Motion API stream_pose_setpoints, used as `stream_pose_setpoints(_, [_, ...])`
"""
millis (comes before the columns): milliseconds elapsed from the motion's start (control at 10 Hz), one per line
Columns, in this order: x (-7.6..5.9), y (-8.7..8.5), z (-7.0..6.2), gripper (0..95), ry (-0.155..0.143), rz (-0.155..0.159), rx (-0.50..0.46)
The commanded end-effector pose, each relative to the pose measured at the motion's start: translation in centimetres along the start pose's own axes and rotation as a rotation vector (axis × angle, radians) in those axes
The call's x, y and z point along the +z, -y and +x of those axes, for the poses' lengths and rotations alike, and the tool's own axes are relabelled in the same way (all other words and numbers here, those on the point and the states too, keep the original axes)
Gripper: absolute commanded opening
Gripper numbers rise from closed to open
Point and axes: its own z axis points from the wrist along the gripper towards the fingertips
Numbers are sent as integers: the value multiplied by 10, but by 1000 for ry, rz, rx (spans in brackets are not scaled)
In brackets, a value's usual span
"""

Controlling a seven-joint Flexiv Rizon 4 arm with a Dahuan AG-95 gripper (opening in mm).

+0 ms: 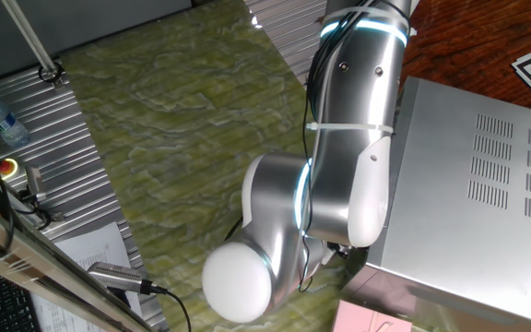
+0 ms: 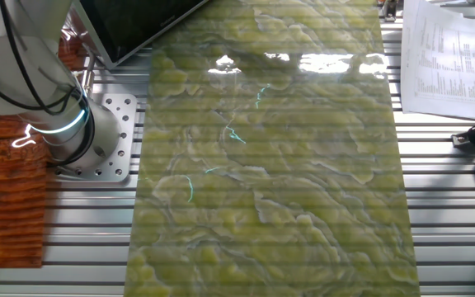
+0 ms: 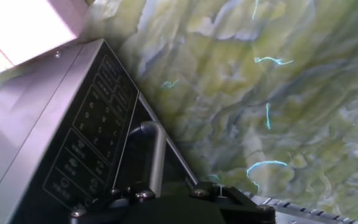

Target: Open the microwave door

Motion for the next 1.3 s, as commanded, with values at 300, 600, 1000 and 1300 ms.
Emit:
stream_pose_setpoints(300, [1, 6, 2, 380, 2, 6, 0])
stream_pose_setpoints(600, [1, 6, 2, 380, 2, 6, 0])
stream_pose_setpoints(1000, [1, 6, 2, 380, 2, 6, 0])
stream_pose_setpoints(1300, [-36, 35, -4, 0, 75, 172, -82])
